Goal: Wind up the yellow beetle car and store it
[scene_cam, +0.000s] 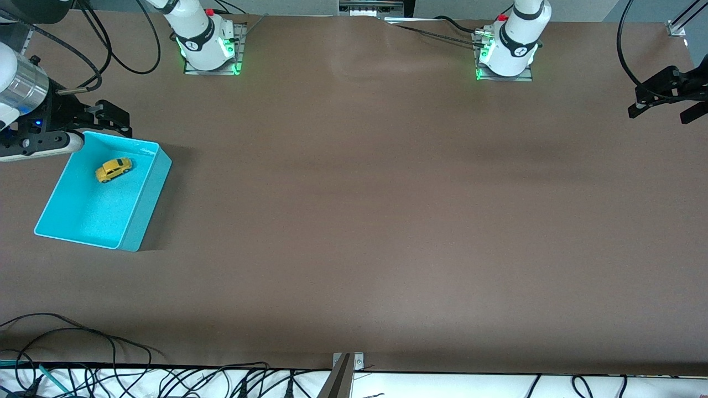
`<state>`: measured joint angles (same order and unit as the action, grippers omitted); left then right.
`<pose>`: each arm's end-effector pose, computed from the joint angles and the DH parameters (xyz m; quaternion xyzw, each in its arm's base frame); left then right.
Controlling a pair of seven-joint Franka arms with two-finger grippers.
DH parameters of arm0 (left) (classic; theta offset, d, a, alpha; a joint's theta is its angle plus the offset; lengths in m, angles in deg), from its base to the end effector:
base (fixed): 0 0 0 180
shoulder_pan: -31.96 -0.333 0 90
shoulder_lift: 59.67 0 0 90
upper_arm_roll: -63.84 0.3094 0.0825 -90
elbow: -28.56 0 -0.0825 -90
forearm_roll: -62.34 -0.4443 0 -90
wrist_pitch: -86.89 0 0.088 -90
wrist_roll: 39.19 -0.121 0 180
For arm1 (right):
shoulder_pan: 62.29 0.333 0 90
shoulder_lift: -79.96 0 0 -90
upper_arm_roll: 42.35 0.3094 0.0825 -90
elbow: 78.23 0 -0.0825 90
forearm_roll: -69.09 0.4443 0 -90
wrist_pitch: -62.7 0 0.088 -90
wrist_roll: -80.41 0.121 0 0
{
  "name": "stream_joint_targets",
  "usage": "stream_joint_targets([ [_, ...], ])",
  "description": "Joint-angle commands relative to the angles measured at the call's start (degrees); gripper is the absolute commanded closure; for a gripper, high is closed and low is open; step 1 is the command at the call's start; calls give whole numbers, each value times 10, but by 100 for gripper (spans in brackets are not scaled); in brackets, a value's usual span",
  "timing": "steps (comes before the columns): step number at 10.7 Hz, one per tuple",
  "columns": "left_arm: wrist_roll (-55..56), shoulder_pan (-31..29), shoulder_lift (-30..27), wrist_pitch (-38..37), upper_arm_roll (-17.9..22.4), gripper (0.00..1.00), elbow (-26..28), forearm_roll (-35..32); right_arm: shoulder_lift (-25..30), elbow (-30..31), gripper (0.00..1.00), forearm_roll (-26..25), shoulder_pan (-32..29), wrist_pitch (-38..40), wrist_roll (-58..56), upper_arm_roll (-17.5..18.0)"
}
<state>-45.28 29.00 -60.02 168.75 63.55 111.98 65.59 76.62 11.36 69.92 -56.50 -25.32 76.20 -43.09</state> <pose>0.5968 0.0203 0.6558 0.9990 -0.0335 -0.0084 0.0288 0.6230 0.0571 0.5687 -0.9958 -0.0806 0.0429 0.0066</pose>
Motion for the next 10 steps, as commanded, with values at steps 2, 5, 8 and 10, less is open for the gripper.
stream_joint_targets([
  [2,2,1,1,-12,-8,0,-12,-15,-3,-8,0,-11,-3,7,6,7],
  [5,2,0,1,-12,-7,0,-12,-16,-3,-8,0,-10,-3,7,4,7],
  [8,-1,0,1,-12,-1,0,-14,-16,-3,-8,0,-10,-3,7,4,7],
  [10,4,0,1,-12,0,0,-21,-14,-3,-8,0,-10,-3,6,4,7],
])
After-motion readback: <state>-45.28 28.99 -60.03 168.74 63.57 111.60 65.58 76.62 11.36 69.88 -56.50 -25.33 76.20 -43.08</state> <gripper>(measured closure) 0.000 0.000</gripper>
